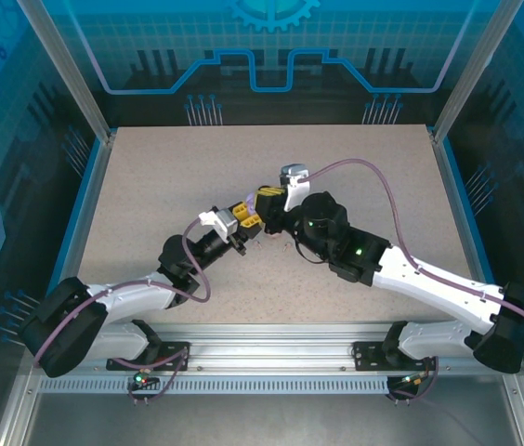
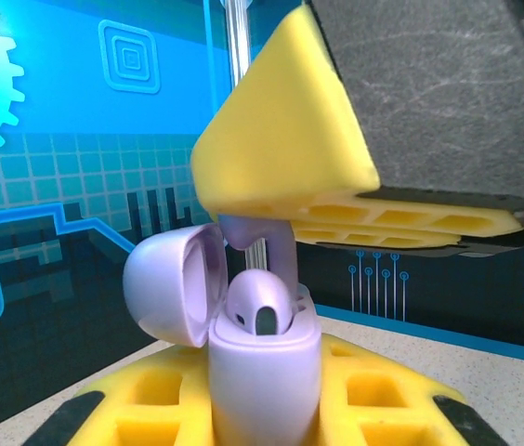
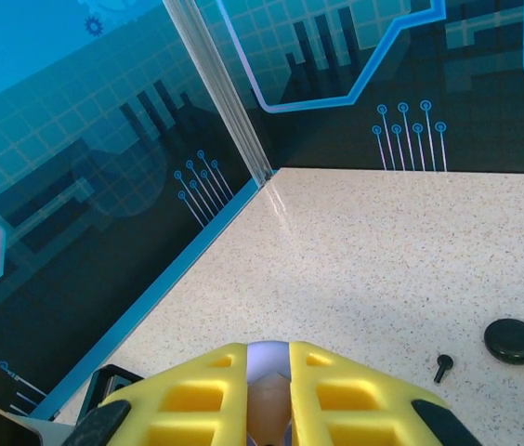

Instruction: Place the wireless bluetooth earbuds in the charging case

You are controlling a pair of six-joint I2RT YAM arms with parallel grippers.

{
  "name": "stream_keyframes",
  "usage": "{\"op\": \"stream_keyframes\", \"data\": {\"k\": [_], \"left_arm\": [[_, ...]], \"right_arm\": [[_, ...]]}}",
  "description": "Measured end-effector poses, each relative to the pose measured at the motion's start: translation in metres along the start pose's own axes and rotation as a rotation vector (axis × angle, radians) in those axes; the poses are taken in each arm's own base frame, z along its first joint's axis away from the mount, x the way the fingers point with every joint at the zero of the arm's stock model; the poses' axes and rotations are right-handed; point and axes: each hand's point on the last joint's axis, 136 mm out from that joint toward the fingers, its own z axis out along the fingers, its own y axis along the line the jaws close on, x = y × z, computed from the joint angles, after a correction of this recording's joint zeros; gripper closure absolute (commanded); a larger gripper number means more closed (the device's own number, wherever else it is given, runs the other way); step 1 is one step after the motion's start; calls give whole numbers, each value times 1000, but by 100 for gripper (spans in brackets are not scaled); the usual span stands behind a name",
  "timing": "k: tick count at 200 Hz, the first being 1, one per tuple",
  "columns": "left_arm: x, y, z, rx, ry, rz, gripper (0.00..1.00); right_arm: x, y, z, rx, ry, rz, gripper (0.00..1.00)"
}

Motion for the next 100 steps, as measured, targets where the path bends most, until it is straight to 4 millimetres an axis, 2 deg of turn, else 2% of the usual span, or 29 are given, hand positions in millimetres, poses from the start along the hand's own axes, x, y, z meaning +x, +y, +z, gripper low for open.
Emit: {"op": "stream_keyframes", "data": {"k": [72,81,100], "left_arm": [[-2,0,1,1,-4,1,100],[-1,0,1,0,-2,0,100],[1,0,1,0,10,-2,100]], "right_arm": [[9,2,1,-5,15,-13,84],[9,1,1,-2,15,-14,79],[12,1,3,0,25,-26,57]]}}
